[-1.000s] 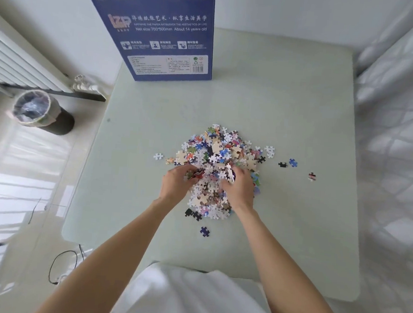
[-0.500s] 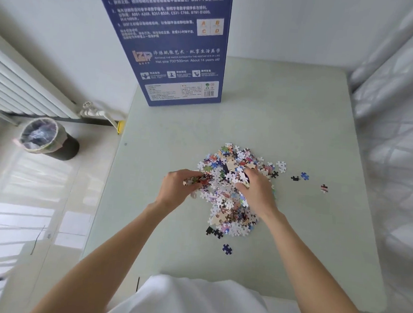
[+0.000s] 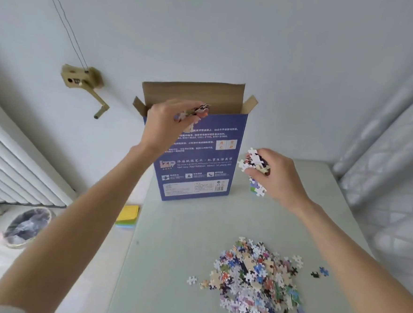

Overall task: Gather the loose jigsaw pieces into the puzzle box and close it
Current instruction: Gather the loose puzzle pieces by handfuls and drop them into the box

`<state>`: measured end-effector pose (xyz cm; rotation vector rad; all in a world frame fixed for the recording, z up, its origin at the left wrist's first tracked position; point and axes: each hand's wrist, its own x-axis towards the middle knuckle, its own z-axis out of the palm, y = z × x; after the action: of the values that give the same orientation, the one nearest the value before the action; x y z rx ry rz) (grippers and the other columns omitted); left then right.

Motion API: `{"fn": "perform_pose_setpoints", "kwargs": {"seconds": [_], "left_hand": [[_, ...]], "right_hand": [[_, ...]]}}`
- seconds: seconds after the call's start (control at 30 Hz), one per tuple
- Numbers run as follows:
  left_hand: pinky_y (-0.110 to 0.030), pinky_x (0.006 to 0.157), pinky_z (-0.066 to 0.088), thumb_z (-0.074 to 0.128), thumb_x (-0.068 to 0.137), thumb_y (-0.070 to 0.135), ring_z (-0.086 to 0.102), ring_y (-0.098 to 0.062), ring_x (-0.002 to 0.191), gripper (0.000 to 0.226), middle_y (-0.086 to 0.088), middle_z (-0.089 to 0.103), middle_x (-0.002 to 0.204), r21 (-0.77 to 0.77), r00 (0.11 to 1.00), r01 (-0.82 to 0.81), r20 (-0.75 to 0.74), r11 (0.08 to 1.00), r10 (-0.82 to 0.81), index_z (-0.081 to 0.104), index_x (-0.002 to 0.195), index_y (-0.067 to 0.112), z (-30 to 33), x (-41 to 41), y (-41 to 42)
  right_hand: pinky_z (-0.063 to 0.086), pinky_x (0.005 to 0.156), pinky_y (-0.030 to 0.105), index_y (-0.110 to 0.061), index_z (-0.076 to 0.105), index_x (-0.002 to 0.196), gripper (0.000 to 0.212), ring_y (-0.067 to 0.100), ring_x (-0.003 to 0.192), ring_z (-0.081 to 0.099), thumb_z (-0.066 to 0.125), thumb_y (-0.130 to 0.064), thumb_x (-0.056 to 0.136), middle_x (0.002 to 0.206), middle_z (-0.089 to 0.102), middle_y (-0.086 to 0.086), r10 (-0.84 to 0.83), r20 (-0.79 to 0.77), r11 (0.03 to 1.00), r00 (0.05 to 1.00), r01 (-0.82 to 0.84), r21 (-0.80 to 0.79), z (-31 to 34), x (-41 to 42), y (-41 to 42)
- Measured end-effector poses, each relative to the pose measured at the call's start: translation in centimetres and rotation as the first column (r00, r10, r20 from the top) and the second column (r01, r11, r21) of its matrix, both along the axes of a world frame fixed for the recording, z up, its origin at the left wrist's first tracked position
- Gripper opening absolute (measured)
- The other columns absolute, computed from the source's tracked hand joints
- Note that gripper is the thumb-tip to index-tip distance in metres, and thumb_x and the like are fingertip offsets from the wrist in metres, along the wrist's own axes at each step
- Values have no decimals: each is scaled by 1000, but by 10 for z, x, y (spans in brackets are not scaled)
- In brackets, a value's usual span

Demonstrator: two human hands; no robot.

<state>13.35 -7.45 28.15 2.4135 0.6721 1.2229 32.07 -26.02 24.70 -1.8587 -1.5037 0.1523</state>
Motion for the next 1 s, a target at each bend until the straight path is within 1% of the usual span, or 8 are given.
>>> {"fn": "perform_pose_setpoints", "kwargs": {"seconds": [0.1,0.2,0.27,0.4,0.57,0.67,0.8,1.0], "left_hand": [[-5,67,41,65,84,17,61,-7,77,21,4,70,100,208,997,-41,-53,977,53,71,104,19,16,10,44],[-28,64,53,59,88,18,65,-21,79,20,0,70,100,449,980,15,-184,893,76,70,104,18,7,16,76],[-33,59,55,59,89,16,65,-23,82,20,0,69,100,538,956,74,-278,840,94,69,106,19,-6,17,93],[-35,64,56,64,85,10,65,-23,88,23,1,69,103,440,923,99,-376,893,83,69,106,20,-13,15,104],[-28,78,48,66,84,11,65,-20,92,29,2,69,106,141,882,36,-469,989,35,68,110,23,-11,21,105],[-21,78,41,66,85,20,62,-15,92,27,6,70,104,8,872,-43,-488,999,42,68,110,27,-8,20,107],[-34,79,50,59,88,37,63,-16,92,25,10,70,101,-1,851,-61,-523,998,52,64,112,35,-6,11,101],[-21,58,34,61,87,34,48,1,63,17,20,56,72,-24,908,-102,-410,994,83,68,102,29,-11,-2,91]], "right_hand": [[35,57,19,-8,61,90,17,19,65,48,71,-12,78,74,55,-6,3,30,998,1000,-5,60,16,11,33],[31,55,11,-10,60,88,16,12,60,45,72,-11,78,68,50,-17,7,40,994,999,-11,111,26,21,61],[30,56,15,-9,61,92,17,8,60,45,71,-12,78,72,54,-16,19,85,991,996,-30,132,34,26,82],[41,71,29,-7,62,109,28,25,84,59,66,-14,83,101,64,3,107,326,975,939,-163,149,53,31,125],[51,67,32,-10,61,108,23,23,81,63,61,-14,85,105,63,0,241,532,932,812,-347,107,74,31,177],[53,69,38,-10,62,109,24,25,81,63,61,-15,86,107,64,2,315,553,910,772,-411,56,73,26,197],[51,77,39,-10,62,112,26,25,83,64,61,-17,88,110,63,2,404,500,887,766,-462,-7,59,20,204],[51,74,37,-10,62,113,27,24,81,62,64,-16,86,114,58,2,426,486,885,763,-463,-50,44,21,208]]}}
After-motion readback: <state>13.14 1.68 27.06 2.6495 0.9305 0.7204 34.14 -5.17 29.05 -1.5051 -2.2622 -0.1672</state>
